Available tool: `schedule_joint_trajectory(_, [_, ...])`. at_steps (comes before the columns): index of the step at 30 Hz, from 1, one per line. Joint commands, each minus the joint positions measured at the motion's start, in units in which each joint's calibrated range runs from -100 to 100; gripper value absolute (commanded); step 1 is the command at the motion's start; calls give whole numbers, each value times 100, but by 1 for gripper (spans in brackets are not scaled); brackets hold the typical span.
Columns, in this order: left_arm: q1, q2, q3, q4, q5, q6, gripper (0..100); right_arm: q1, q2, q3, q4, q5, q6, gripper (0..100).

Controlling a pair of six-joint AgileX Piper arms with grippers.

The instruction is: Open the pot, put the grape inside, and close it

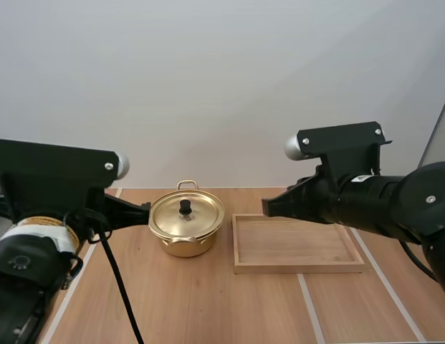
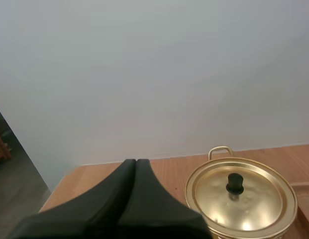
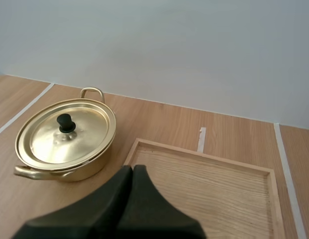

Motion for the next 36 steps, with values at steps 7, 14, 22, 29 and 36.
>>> schedule_joint_trajectory(7, [273,-41,1264,78,-2264,-109,0,-15,-74,359,154,-367,-172,0])
schedule_joint_trajectory(14, [342,-41,2029,41,-2898,-476,0,-15,-74,375,154,-367,-381,0])
schedule_joint_trajectory(22, [342,-41,2360,41,-3007,-468,0,-15,-74,375,154,-442,-381,0])
schedule_joint_trajectory(29, [342,-41,2360,41,-3007,-447,0,-15,-74,375,154,-460,-381,0])
schedule_joint_trajectory(36, [342,-41,2360,41,-3127,-445,0,-15,-74,375,154,-1120,-381,0])
